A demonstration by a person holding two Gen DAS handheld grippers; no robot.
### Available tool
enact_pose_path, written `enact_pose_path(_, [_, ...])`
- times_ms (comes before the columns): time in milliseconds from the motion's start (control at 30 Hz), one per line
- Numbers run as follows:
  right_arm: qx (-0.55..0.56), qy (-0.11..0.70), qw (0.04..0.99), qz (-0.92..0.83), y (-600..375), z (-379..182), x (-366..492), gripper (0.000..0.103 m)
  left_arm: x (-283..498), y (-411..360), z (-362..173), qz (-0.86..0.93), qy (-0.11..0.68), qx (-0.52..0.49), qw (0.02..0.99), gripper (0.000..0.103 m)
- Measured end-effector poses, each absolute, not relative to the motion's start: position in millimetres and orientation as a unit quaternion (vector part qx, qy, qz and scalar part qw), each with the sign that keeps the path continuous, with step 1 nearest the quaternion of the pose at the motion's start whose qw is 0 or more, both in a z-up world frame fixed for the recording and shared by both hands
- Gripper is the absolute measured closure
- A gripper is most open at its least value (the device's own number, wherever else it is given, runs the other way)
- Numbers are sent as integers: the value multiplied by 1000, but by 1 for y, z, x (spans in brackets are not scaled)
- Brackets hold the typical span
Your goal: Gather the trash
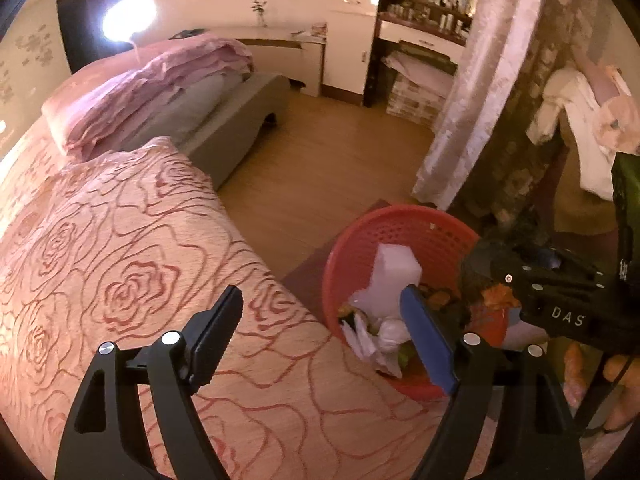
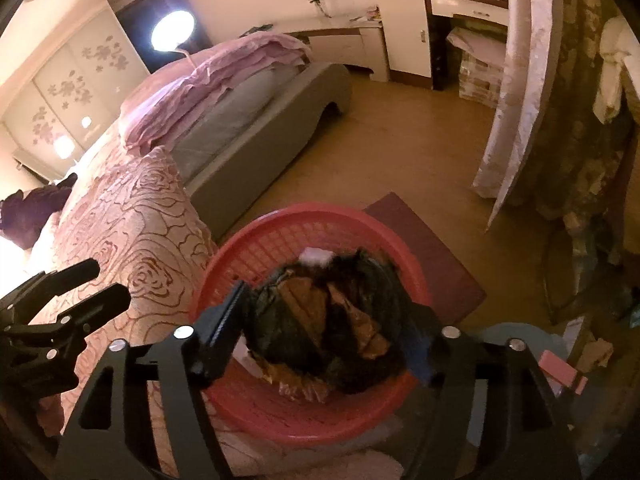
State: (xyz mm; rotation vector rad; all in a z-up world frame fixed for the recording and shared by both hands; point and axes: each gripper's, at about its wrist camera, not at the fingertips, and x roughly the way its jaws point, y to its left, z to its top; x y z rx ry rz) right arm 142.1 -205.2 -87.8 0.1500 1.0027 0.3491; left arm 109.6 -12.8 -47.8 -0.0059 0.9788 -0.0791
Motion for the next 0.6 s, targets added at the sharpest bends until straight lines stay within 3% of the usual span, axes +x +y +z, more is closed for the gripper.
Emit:
enact_pose_path(233, [66,464,868,166,-199,-81,138,23,103,-6,-45,-23,463,-1,886,25])
enact_pose_path(600, [44,462,873,147,-203,-79,123,22,95,-6,-43,-17,454,0,891,25])
